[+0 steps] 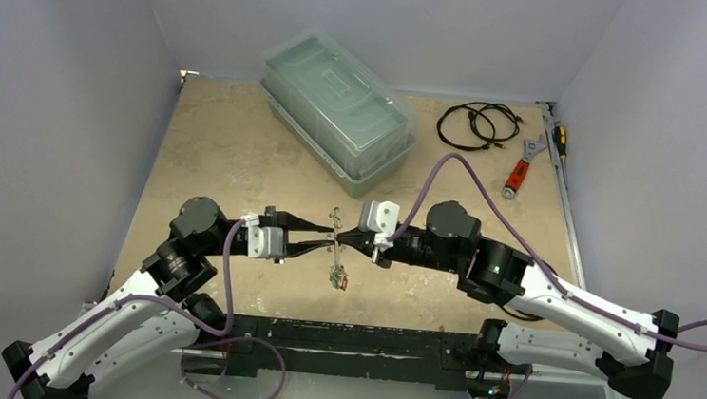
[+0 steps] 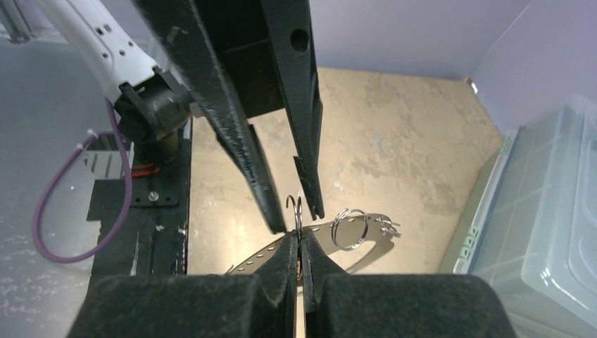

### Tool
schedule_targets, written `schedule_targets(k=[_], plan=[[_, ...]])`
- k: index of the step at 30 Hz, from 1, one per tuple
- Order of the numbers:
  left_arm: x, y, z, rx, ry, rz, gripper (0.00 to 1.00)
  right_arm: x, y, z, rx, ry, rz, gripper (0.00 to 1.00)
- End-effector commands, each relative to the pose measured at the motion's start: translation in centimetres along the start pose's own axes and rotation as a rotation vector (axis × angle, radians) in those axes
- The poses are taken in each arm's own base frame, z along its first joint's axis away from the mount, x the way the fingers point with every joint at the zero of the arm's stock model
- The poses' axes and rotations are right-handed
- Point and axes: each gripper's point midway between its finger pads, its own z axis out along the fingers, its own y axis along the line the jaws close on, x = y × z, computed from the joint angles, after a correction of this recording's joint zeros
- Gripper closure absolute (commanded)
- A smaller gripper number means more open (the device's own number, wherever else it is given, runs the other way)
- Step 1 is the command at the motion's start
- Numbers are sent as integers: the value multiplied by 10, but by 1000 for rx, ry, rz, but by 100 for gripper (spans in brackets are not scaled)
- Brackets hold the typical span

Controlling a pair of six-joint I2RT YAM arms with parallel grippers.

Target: Put the keys on the keyring

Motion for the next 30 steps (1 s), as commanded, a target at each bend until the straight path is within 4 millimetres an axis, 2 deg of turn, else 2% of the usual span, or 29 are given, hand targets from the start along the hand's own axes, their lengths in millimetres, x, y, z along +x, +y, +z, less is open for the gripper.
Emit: schedule_targets(k=[1,4,7,11,16,22,30], plan=[[-18,9,-2,-24,-24,72,69,-6,-10,0,37,53,1,100],[-18,11,-6,-50,-17,97,59,-4,-9,-2,32,87,11,100],[-14,10,-7,-43,-2,113,55,-1,-10,-7,42,129,16,100],[2,2,-3,19,51,85,60,9,-8,-7,45,215,22,100],[9,-7,3,83,52,41,62,16,-3,-5,37,285,18,100],[15,-11,7,117,53,5,69,16,1,-3,34,290,8,100],[27,-12,12,127,82,-35,69,18,2,-3,41,291,0,100]])
